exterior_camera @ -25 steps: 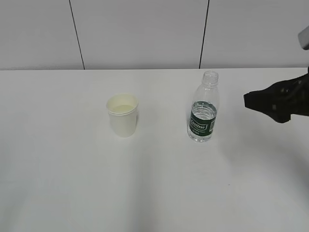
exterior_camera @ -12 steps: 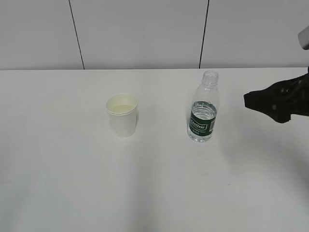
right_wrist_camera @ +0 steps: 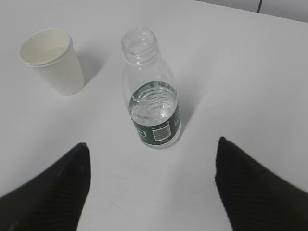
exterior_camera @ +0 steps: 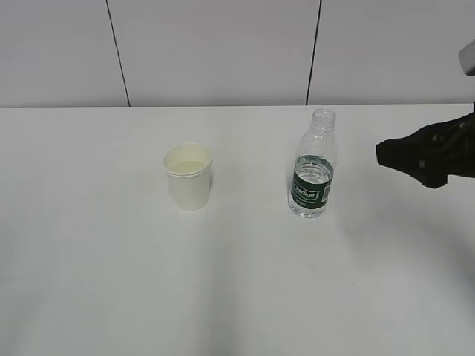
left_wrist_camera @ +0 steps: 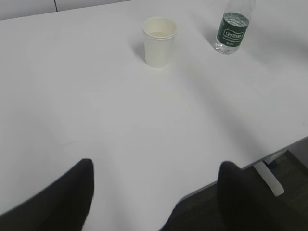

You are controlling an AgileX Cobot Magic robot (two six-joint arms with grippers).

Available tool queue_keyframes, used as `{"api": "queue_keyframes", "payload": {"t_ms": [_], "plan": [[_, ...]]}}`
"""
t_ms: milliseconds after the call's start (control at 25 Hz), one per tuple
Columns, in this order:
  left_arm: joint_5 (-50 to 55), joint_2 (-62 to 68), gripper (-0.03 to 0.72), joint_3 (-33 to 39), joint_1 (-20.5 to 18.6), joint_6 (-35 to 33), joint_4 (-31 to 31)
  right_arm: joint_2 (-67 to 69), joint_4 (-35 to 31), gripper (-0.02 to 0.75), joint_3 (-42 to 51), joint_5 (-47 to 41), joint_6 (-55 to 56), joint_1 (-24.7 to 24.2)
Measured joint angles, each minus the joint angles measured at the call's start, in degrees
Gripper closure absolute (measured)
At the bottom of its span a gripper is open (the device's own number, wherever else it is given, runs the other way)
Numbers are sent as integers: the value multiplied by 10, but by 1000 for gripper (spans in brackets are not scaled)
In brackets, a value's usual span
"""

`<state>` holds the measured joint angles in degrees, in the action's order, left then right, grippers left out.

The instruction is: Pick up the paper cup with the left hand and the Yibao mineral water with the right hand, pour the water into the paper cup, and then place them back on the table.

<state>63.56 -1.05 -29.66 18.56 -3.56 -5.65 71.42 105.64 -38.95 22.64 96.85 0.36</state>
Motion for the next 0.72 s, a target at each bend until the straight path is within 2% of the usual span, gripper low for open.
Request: {"api": "queue_keyframes", "payload": {"t_ms": [320, 640, 720], "plan": [[0, 0, 160, 0, -11, 0, -12, 0, 0, 144, 0, -4, 0, 0], [0, 0, 160, 0, -108, 0, -15, 0, 0, 144, 0, -6, 0, 0], [0, 0, 160, 0, -122, 0, -15, 0, 0, 144, 0, -6, 0, 0]]}}
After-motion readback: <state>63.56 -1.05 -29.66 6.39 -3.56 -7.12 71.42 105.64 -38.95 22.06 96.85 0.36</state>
